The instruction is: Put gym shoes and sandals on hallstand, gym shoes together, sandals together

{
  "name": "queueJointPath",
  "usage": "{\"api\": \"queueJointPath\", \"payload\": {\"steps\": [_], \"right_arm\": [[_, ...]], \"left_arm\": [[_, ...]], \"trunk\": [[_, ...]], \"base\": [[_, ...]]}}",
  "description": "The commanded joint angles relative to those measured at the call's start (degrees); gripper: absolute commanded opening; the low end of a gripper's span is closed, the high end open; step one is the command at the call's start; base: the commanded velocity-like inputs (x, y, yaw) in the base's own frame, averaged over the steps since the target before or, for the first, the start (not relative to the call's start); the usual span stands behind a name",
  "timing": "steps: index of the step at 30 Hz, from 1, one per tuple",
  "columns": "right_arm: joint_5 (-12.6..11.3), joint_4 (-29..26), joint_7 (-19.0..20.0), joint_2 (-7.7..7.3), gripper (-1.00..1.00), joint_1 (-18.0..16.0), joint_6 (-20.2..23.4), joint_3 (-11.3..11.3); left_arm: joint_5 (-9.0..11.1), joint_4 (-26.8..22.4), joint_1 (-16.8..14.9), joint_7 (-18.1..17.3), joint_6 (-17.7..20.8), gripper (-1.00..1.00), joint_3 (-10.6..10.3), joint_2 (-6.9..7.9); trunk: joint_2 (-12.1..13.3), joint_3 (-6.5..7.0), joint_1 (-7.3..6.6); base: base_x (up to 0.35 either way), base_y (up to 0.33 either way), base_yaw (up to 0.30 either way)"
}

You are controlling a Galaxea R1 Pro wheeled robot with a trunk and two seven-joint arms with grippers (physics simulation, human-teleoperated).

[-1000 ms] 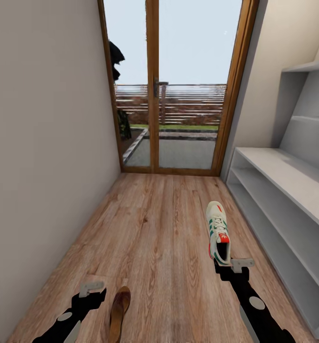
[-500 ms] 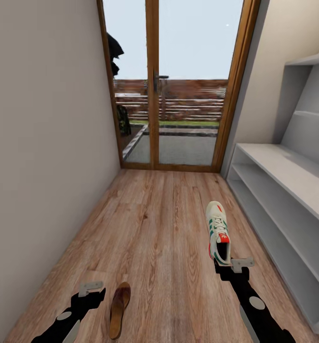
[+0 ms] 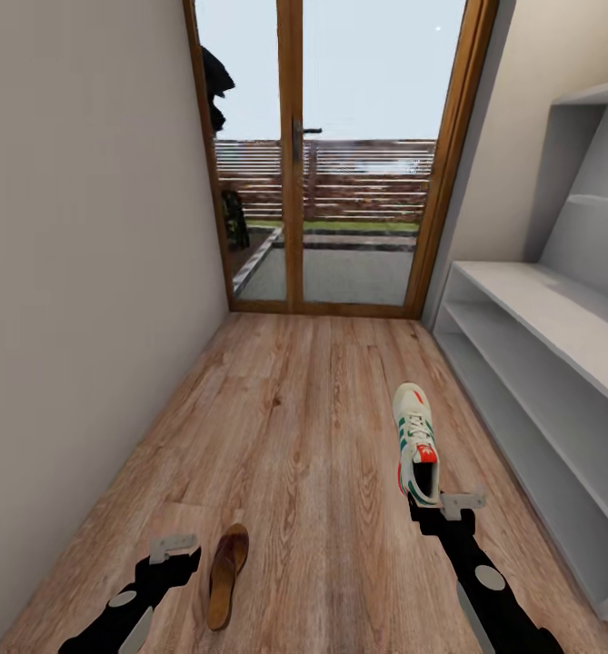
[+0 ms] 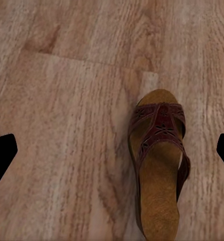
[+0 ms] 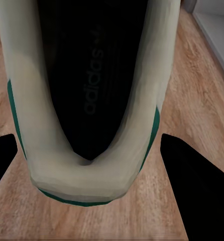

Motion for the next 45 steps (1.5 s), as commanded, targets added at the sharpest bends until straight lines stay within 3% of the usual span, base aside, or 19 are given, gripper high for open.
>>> {"api": "queueJointPath", "payload": {"steps": [1, 11, 14, 38, 45], "right_arm": [[0.28, 0.01, 0.05, 0.01, -1.00, -0.03, -0.17, -0.08], [0.27, -0.12, 0.03, 0.05, -1.00, -0.02, -0.18, -0.04], [0.35, -2.49, -0.02, 0.03, -1.00, -0.03, -0.15, 0.17], [0.36, -2.72, -0.04, 0.09, -1.00, -0.02, 0.05, -0.05], [0.23, -3.07, -0.04, 0.04, -1.00, -0.02, 5.34, -0.22]], "left_arm": [[0.42, 0.06, -0.07, -0.34, -0.10, 1.00, 0.23, -0.01], [0.38, 0.09, -0.29, -0.34, 0.03, 1.00, 0.23, 0.07], [0.35, 0.09, -0.37, -0.31, 0.12, 1.00, 0.24, 0.09], [0.42, 0.09, -0.39, -0.32, 2.76, 1.00, 0.23, -0.22], [0.42, 0.09, -0.39, -0.38, 2.75, 1.00, 0.23, -0.48]], "trunk": [[-0.44, -0.32, 0.21], [-4.40, -2.36, 2.38], [-4.44, -3.03, 2.46], [-4.76, -8.97, 3.08], [-4.85, -10.91, 3.26]], "base": [[0.000, 0.000, 0.000], [0.000, 0.000, 0.000], [0.000, 0.000, 0.000], [0.000, 0.000, 0.000], [0.000, 0.000, 0.000]]}}
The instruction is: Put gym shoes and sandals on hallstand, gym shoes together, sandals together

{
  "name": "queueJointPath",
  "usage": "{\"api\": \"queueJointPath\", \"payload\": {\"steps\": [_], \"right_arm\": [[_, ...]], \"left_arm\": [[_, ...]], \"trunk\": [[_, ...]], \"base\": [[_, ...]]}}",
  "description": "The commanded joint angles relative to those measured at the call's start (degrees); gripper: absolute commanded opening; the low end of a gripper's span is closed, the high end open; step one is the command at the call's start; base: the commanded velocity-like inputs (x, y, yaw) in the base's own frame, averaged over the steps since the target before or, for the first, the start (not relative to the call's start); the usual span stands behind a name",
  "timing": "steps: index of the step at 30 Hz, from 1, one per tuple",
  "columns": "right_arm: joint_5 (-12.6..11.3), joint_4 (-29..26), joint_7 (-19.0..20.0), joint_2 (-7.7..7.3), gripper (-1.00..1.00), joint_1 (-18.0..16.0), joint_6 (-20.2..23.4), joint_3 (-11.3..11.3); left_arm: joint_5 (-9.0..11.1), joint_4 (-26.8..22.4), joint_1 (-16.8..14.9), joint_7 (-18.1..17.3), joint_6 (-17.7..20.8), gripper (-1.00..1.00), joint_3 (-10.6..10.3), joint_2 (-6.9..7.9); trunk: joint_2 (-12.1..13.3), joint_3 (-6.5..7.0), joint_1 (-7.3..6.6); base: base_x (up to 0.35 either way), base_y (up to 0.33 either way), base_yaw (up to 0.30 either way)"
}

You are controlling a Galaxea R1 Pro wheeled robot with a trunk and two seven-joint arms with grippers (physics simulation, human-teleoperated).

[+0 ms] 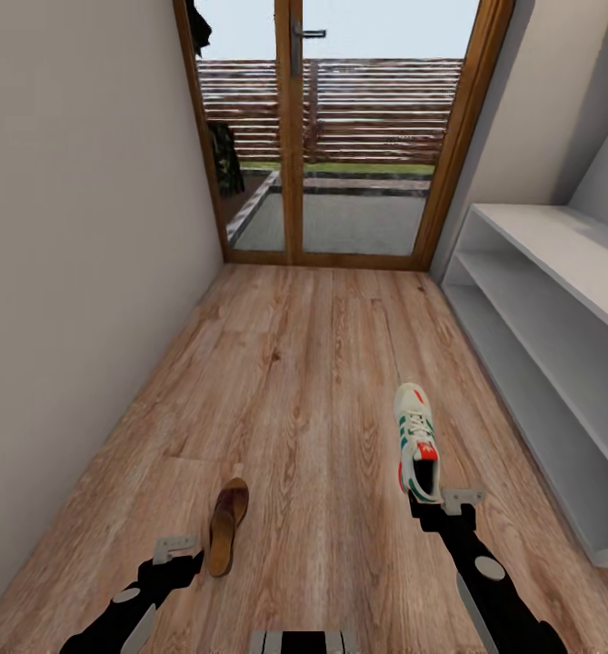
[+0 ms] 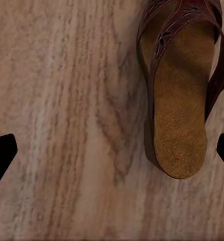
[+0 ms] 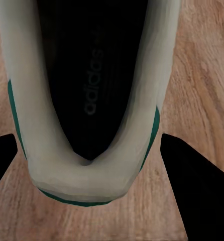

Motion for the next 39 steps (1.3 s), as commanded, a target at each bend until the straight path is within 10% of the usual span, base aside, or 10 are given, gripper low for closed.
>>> {"api": "queueJointPath", "payload": {"steps": [1, 15, 39], "right_arm": [[0.29, -0.18, 0.04, 0.01, -1.00, -0.03, 0.41, -0.05], [0.32, -3.03, -0.05, -0.01, -1.00, -0.03, 2.52, 0.17], [0.23, -16.50, 0.04, 0.60, -1.00, -0.03, 3.20, 0.69]], "left_arm": [[0.42, 0.06, -0.03, -0.36, -0.11, 1.00, 0.25, -0.08], [0.06, -0.01, -0.03, -0.32, -0.18, 1.00, 0.25, 0.10], [-4.89, -5.83, 0.04, -0.37, 3.02, 1.00, 0.25, -0.15]], "trunk": [[-0.03, -0.32, 0.01], [-0.22, -4.45, 0.37], [-0.22, -4.55, 0.37]], "base": [[0.000, 0.000, 0.000], [0.000, 0.000, 0.000], [0.000, 0.000, -0.018]]}}
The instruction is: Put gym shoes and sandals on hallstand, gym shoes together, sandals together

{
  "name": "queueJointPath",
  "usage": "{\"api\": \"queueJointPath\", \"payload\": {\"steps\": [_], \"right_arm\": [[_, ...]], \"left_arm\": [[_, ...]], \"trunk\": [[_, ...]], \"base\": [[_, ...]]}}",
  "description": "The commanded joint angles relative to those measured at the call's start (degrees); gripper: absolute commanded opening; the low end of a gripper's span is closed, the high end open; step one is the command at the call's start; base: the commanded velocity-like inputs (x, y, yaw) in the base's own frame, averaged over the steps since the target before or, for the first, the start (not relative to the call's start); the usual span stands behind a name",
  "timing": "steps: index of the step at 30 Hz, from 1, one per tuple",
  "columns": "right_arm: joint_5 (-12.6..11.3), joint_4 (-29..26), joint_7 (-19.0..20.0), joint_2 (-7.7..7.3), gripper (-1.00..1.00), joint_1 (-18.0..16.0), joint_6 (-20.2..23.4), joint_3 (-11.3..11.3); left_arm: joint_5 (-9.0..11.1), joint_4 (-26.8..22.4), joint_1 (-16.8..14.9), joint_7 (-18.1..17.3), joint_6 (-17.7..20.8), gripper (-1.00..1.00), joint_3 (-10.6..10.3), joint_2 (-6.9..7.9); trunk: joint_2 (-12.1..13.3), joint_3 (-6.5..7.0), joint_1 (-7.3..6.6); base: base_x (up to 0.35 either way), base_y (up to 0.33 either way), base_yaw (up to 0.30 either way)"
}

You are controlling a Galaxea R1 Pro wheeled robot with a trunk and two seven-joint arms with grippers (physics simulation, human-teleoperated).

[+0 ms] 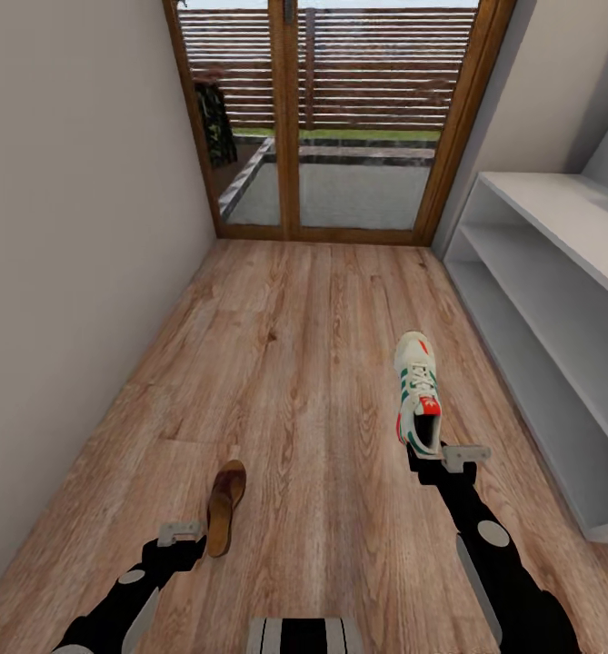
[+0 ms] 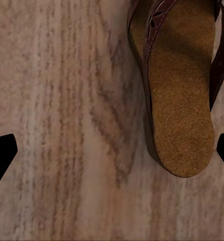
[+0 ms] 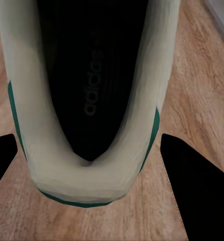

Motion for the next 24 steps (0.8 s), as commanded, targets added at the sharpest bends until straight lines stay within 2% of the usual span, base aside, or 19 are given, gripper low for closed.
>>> {"api": "queueJointPath", "payload": {"steps": [1, 10, 24], "right_arm": [[0.28, -0.04, 0.04, 0.01, -1.00, -0.02, 0.12, -0.03], [0.35, -0.05, 0.04, 0.01, -1.00, -0.02, 0.05, -0.05], [0.28, -0.07, 0.04, 0.01, -1.00, -0.02, 0.03, -0.02]], "left_arm": [[-0.09, 0.01, -0.01, -0.36, -0.08, 1.00, 0.32, -0.01], [-0.13, 0.01, 0.08, -0.36, -0.05, 1.00, 0.33, -0.14], [-0.13, 0.00, 0.09, -0.36, -0.06, 1.00, 0.32, 0.06]], "trunk": [[-0.01, -0.02, -0.01], [-0.01, 0.20, -0.01], [-0.01, 0.24, -0.01]], "base": [[0.000, 0.000, -0.177], [0.000, 0.000, -0.202], [0.000, 0.000, -0.022]]}}
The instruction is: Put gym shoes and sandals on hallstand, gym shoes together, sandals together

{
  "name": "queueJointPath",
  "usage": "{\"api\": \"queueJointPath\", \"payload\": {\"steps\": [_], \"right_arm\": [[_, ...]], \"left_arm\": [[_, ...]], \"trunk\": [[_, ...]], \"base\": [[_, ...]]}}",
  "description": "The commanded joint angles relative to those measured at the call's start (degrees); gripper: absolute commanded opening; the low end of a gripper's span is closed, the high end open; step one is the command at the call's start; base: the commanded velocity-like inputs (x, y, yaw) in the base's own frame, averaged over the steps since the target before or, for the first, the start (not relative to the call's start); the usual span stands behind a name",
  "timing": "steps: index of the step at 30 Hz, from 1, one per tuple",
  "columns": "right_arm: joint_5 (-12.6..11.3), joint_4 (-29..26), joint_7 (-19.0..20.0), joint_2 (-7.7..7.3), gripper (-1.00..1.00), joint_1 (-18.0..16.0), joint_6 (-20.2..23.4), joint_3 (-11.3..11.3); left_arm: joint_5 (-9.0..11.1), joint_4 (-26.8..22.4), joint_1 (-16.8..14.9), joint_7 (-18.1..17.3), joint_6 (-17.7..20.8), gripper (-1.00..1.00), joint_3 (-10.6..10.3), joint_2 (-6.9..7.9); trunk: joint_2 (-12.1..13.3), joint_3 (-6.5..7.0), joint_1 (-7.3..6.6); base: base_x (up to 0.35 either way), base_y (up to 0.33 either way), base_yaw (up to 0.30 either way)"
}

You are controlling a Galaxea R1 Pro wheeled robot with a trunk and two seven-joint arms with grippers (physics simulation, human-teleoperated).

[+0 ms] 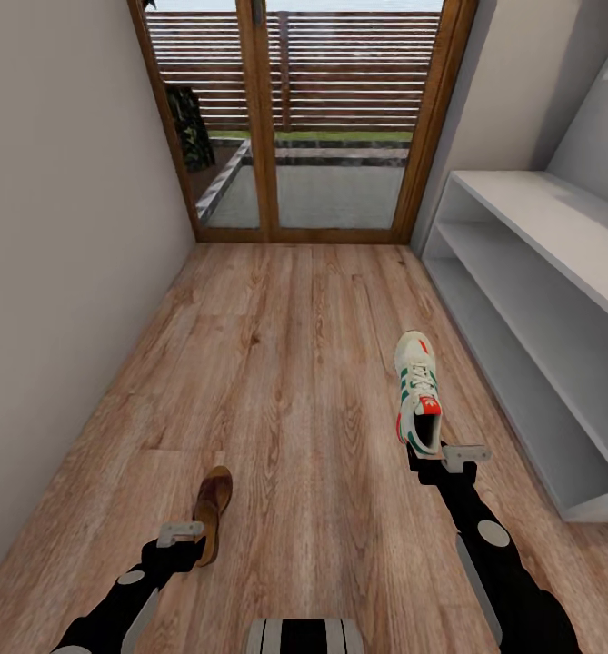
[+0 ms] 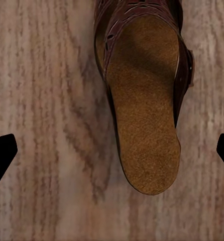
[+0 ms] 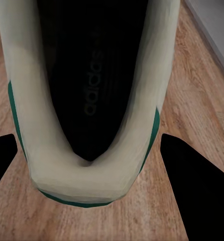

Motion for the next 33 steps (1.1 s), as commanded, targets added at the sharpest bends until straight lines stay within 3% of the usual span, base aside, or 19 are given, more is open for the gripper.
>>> {"api": "queueJointPath", "payload": {"steps": [1, 18, 27, 33], "right_arm": [[0.28, -0.04, 0.04, 0.00, -1.00, -0.01, 0.11, -0.04], [0.28, -0.20, 0.04, 0.00, -1.00, -0.01, 0.11, -0.12], [0.28, -0.18, 0.04, 0.00, -1.00, -0.01, 0.11, -0.12], [0.25, -0.14, 0.04, 0.00, -1.00, -0.01, 0.11, -0.13]], "left_arm": [[-0.09, 0.02, -0.02, -0.36, -0.10, 1.00, 0.31, -0.03], [-0.09, 0.02, 0.03, -0.39, -0.69, 1.00, 0.24, -0.23], [-0.09, 0.02, -0.02, -0.36, -0.76, 1.00, 0.27, -0.30], [-0.10, 0.02, -0.02, -0.36, -0.76, 1.00, 0.32, -0.29]], "trunk": [[-0.01, -0.04, -0.01], [-0.24, -4.93, 0.43], [-0.24, -5.06, 0.43], [-0.32, -6.44, 0.58]], "base": [[0.000, 0.000, 0.000], [0.000, 0.000, 0.000], [0.000, 0.000, 0.000], [0.000, 0.000, 0.000]]}}
